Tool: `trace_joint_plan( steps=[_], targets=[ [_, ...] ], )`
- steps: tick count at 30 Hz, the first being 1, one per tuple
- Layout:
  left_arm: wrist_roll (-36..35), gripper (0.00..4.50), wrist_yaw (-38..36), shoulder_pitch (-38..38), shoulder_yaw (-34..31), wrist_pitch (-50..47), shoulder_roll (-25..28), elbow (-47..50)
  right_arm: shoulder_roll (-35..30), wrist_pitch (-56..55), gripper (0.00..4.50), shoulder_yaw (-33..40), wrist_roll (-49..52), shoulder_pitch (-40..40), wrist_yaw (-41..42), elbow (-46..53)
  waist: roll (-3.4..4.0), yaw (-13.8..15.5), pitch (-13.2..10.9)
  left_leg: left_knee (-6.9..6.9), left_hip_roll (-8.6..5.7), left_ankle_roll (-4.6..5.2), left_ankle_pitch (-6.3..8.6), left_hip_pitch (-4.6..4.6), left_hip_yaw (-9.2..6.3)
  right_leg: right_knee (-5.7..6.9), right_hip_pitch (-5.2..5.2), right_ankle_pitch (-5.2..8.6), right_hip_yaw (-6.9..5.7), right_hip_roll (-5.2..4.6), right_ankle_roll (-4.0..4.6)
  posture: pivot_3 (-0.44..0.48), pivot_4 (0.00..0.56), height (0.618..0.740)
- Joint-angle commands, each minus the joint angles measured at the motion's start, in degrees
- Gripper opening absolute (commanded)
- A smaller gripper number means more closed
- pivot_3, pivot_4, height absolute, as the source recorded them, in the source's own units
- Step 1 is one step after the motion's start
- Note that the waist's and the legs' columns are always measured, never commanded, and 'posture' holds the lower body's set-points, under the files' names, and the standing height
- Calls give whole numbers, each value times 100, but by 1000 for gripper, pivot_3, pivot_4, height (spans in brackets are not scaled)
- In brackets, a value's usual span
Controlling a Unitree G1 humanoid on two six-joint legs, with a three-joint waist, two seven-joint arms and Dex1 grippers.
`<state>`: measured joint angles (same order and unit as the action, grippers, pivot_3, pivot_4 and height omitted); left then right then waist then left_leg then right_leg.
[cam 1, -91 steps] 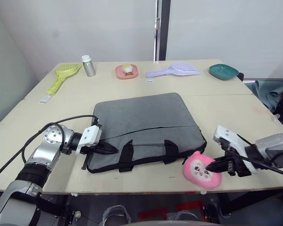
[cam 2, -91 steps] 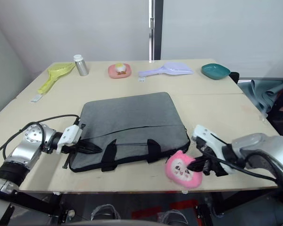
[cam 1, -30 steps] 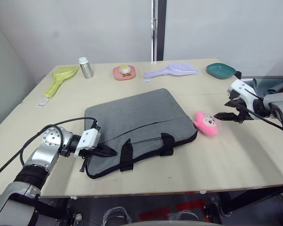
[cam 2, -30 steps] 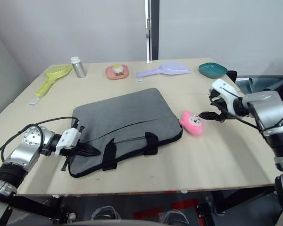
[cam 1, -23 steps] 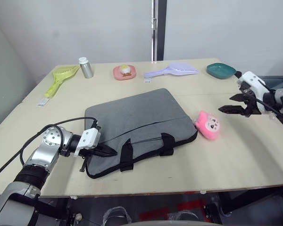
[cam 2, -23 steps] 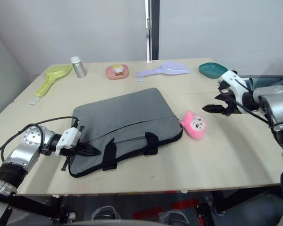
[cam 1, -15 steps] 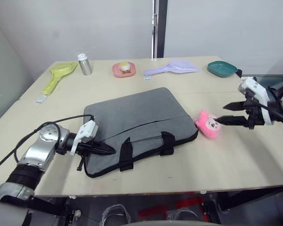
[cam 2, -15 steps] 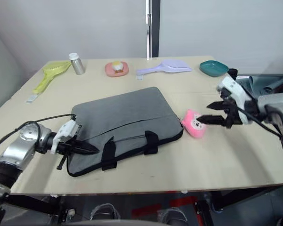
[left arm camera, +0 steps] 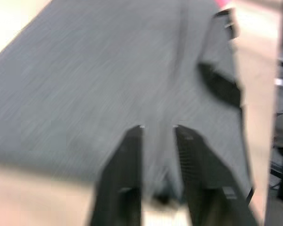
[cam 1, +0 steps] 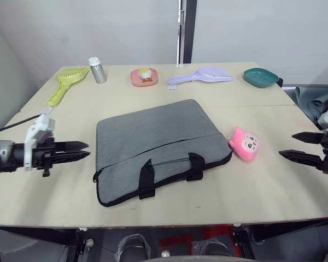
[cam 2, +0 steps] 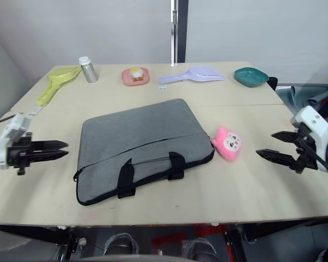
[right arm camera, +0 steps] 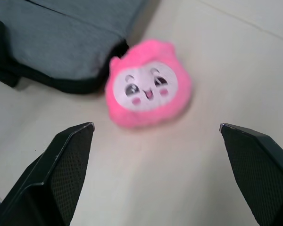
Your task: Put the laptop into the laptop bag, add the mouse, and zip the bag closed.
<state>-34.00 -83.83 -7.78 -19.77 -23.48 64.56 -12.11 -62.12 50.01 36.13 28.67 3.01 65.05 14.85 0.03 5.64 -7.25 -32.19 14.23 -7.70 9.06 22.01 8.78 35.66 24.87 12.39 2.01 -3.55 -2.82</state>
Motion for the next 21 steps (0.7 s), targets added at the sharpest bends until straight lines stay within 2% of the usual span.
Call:
trace_joint_plan(
  steps=[1,5,8,11,15,21],
  targets=[
    [1,2964,-336,313,-845,-278,621,-499,-37,-340,4500,533,-138,133,-45,-401,-13,-23,-8,-2,2,-2,2,-2,-1,2,-1,0,0,1,0,0,150,740],
    [12,4428,-576,769,-1377,-522,888,-887,-103,-567,4500,694,-186,205,-42,-731,-14,-22,-8,-6,-6,0,7,-4,3,1,-4,0,4,-8,0,0,150,740],
    [68,4469,-556,934,-1666,-667,966,-1108,-134,-653,4500,712,-180,196,-42,-868,-15,-19,-9,-8,-5,0,7,-5,1,7,-4,0,1,-7,0,0,150,740],
    [386,4469,-278,1116,-1872,-341,947,-1315,-132,-717,4500,579,-186,104,-108,-965,-15,-15,-9,-16,-4,2,6,-4,-3,12,-6,0,-1,-7,0,0,150,740],
    [257,4469,-66,1139,-2290,-461,740,-1286,-118,-803,4500,394,-145,-116,-170,-1136,-21,-16,-12,-28,-4,6,6,-4,-7,19,-10,-1,-2,-8,0,0,150,740],
    [302,4469,72,1392,-2474,-580,563,-1368,-57,-751,4500,-25,-36,-486,-247,-1207,-21,-26,-12,-40,-4,10,4,-6,-9,31,-12,-1,-1,-8,0,0,150,740]
  ],
)
